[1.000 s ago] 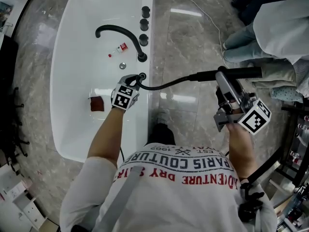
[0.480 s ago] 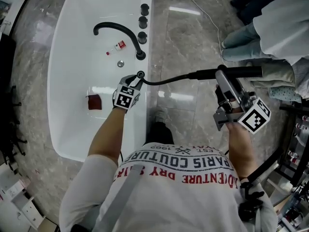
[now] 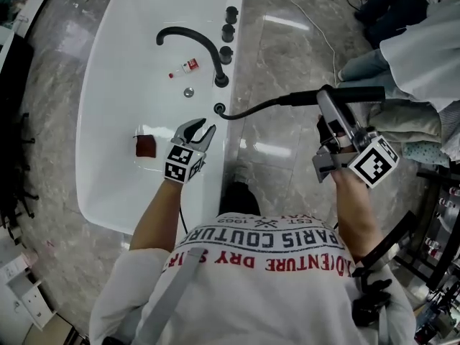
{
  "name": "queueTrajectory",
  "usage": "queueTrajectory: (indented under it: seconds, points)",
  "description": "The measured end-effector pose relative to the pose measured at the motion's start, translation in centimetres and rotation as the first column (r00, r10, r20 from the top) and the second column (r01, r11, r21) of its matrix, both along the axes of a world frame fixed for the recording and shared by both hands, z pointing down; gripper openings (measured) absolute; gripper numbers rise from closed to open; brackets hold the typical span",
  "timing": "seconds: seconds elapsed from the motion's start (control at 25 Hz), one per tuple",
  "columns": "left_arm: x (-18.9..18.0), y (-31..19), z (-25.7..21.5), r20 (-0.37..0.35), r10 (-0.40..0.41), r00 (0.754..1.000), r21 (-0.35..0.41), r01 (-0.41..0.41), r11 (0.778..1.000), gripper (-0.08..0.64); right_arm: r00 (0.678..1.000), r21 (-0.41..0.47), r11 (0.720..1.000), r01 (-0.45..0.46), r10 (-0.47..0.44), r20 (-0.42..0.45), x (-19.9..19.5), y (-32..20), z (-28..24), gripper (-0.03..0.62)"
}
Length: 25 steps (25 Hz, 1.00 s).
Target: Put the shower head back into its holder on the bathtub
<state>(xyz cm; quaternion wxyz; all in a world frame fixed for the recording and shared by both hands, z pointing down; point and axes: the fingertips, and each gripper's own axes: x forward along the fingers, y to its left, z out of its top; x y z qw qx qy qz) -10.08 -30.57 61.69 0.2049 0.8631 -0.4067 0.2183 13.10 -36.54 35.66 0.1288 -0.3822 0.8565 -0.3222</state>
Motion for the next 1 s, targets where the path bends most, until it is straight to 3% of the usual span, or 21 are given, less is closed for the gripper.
queueTrajectory:
  seconds: [0.12, 0.32, 0.36, 0.56, 0.84, 1.0]
  points:
    - [-0.6, -0.9, -3.1, -0.085, -0.025, 0.996, 0.048, 0.029, 0.998, 0.066, 1.0, 0.019, 1.0, -0.007, 0.007, -0.023, -1.7, -2.9, 0.3, 0.135]
    - [-1.9, -1.2, -8.8, -0.165, -0.062, 0.984, 0.149, 0.087, 0.985, 0.051, 0.997, 0.052, 0.999, -0.008, 0.012, -0.079, -4.9, -5.6, 0.7, 0.135]
    - [-2.0, -1.0, -9.9, -0.176, -0.06, 0.983, 0.156, 0.088, 0.984, 0.002, 0.995, 0.059, 0.998, -0.007, 0.013, -0.099, -5.4, -5.8, 0.8, 0.135]
    - [-1.6, 0.1, -15.5, -0.214, -0.011, 0.977, 0.193, 0.053, 0.98, 0.002, 0.983, 0.116, 0.991, 0.061, -0.04, -0.179, -8.7, -5.7, 1.3, 0.135]
    - [-3.6, 0.9, -17.9, -0.259, -0.039, 0.965, 0.196, 0.092, 0.976, 0.002, 0.944, 0.191, 0.967, 0.168, -0.103, -0.312, -13.5, -5.5, 3.6, 0.135]
    - [-4.5, 1.7, -17.9, -0.274, -0.076, 0.959, 0.183, 0.13, 0.974, 0.002, 0.901, 0.207, 0.947, 0.246, -0.144, -0.41, -15.8, -4.9, 5.3, 0.135]
